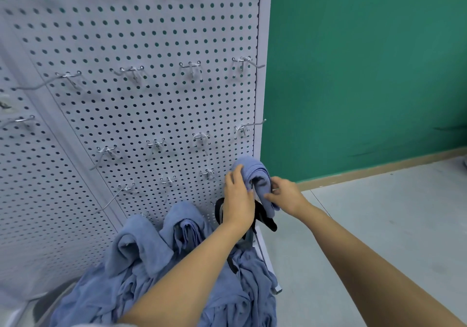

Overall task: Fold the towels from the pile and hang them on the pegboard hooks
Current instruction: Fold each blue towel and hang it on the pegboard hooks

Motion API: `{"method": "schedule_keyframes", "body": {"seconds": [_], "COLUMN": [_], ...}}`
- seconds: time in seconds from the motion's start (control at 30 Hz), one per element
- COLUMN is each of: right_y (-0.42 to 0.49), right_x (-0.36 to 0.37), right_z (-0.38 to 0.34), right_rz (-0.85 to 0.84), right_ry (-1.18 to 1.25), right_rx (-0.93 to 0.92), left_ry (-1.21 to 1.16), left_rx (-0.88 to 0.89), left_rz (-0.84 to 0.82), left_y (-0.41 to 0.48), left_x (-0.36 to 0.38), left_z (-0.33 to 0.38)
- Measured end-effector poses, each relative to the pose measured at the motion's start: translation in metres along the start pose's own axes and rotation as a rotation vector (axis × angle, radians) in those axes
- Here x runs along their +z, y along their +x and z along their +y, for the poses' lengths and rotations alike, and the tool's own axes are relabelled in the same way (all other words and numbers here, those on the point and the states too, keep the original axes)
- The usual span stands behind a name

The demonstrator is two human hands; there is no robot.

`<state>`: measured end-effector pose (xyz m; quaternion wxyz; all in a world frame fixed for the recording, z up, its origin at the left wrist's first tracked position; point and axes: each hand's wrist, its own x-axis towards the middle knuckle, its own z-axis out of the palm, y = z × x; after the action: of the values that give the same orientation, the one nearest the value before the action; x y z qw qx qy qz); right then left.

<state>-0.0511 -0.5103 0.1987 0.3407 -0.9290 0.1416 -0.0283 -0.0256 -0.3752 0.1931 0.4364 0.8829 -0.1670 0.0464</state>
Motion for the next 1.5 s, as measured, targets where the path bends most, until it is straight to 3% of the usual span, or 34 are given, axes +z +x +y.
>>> {"method": "schedule_keyframes", "body": {"seconds": [0.17, 0.33, 0.73, 0.87, 1.13, 1.33, 1.5], "right_y": [-0.035, -0.088, -0.155, -0.15, -0.098, -0.07, -0.068], "right_x": [-0.008, 0.013, 0.211, 0.276, 0.37, 0.421, 0.44], "right_z": [-0.017, -0.068, -0.138, -0.148, -0.17, -0.182, -0.181], "right_rz": [-0.054, -0.119, -0.44, -0.494, -0.49, -0.459, -0.456], "right_ry": [-0.153, -0.161, -0.061, -0.067, -0.04, -0.215, -0.272], "right_rx": [0.071, -0.026, -0.149, -0.147, -0.126, -0.26, -0.232], "left_ry": [0.035, 0.066, 0.124, 0.135, 0.093, 0.102, -0.11], "left_rx": [-0.017, -0.04, -0.49, -0.61, -0.647, -0.633, -0.706], "left_rz": [-0.154, -0.189, -0.058, -0.094, -0.151, -0.146, -0.176], "left_y": [-0.033, -0.072, -0.171, -0.182, -0.146, -0.123, -0.123], "left_x": [-0.03, -0.094, -0.238, -0.25, -0.241, -0.225, -0.211], "left_z": [-0.009, -0.033, -0.233, -0.286, -0.363, -0.407, -0.44]}}
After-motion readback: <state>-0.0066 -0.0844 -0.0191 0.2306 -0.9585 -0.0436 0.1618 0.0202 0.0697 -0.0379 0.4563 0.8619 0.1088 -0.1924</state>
